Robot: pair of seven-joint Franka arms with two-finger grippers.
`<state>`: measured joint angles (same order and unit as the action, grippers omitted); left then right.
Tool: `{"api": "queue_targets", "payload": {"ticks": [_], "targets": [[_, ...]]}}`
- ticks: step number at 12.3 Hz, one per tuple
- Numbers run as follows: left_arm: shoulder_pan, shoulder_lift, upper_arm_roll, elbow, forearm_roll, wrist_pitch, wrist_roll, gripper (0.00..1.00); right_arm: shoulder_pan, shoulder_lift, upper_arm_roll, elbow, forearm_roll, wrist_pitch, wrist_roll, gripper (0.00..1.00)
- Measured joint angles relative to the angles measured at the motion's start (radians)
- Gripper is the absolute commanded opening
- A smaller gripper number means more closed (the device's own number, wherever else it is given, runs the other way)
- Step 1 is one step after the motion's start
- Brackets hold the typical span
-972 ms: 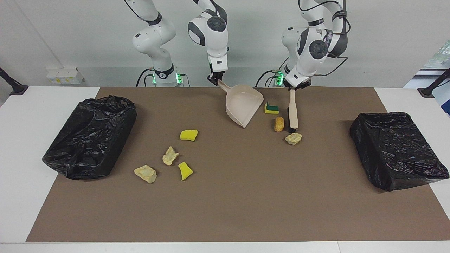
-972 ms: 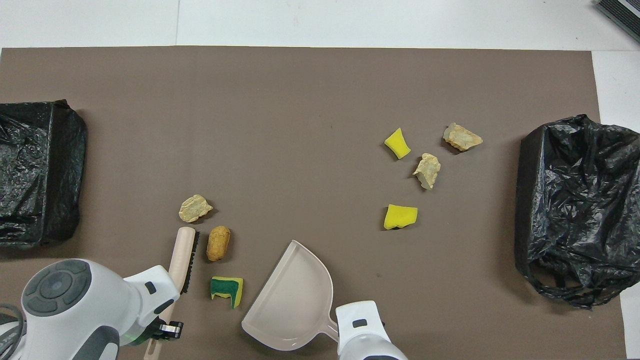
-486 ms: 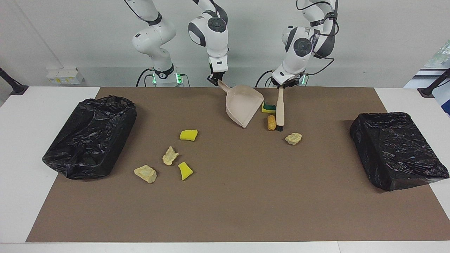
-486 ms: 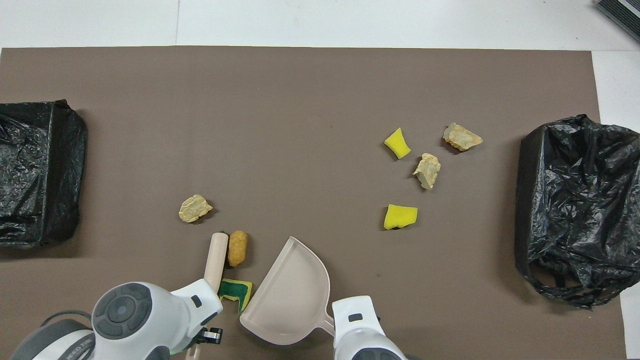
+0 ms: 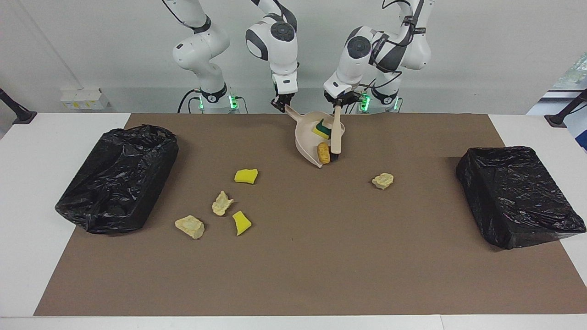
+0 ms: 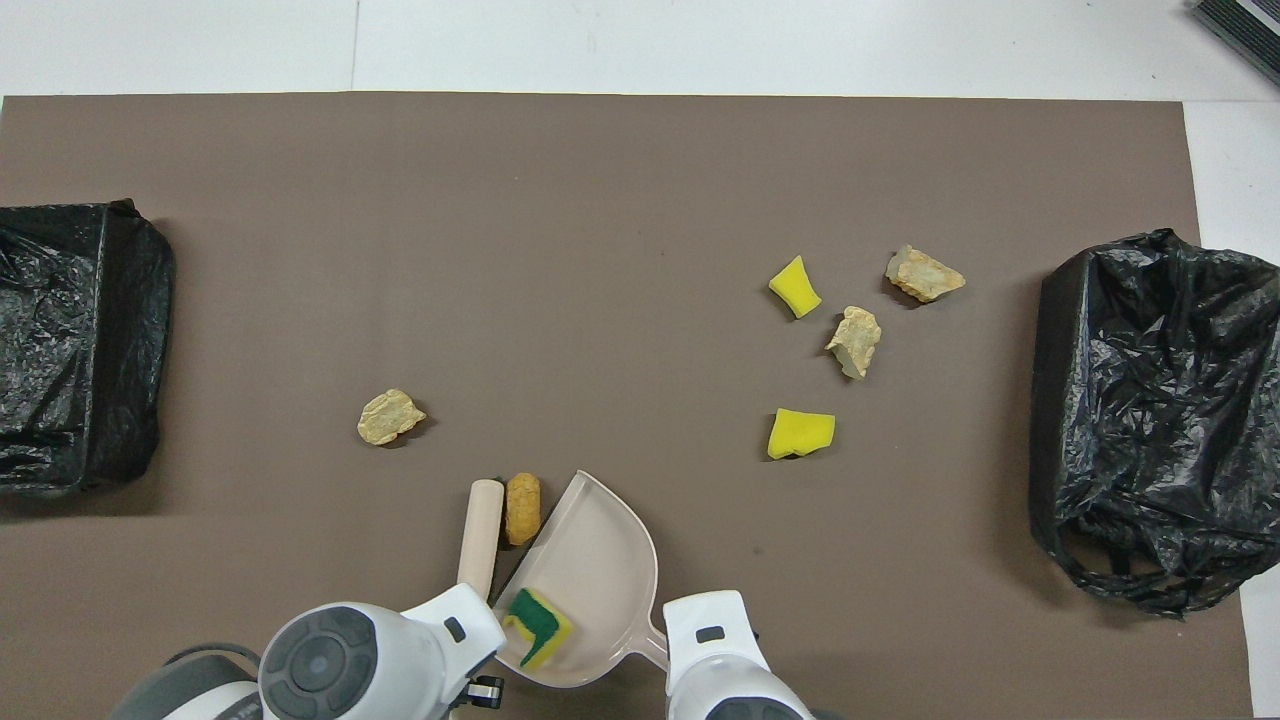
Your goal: Sweep and dump trash in bin
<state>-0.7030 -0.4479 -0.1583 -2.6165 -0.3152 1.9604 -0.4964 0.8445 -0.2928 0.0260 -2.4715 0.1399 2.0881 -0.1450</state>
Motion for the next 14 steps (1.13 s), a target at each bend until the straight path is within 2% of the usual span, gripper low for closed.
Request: {"api": "queue_targets", "payload": {"ticks": [3, 5, 8, 12, 14], "targets": [[-0.011, 0.015, 0.007, 0.057, 0.0, -0.044, -0.023, 0.0, 0.0, 0.001, 0.0, 0.0, 0.0, 0.001, 0.0, 0.0], [0.02, 0.013, 0.021, 0.084, 0.024, -0.11, -0.021, 0.0, 0.0, 0.002, 0.0, 0.0, 0.0, 0.004, 0.0, 0.0], [0.182, 0.012, 0.027, 0.148, 0.133, -0.166, 0.098, 0.0, 0.0, 0.012, 0.0, 0.003, 0.0, 0.053, 0.0, 0.0], [0.423, 0.047, 0.031, 0.163, 0.173, -0.099, 0.38, 0.0, 0.0, 0.065, 0.0, 0.034, 0.0, 0.073, 0.0, 0.0], [0.449, 0.065, 0.031, 0.165, 0.176, -0.076, 0.409, 0.0, 0.0, 0.073, 0.0, 0.039, 0.0, 0.073, 0.0, 0.0]]}}
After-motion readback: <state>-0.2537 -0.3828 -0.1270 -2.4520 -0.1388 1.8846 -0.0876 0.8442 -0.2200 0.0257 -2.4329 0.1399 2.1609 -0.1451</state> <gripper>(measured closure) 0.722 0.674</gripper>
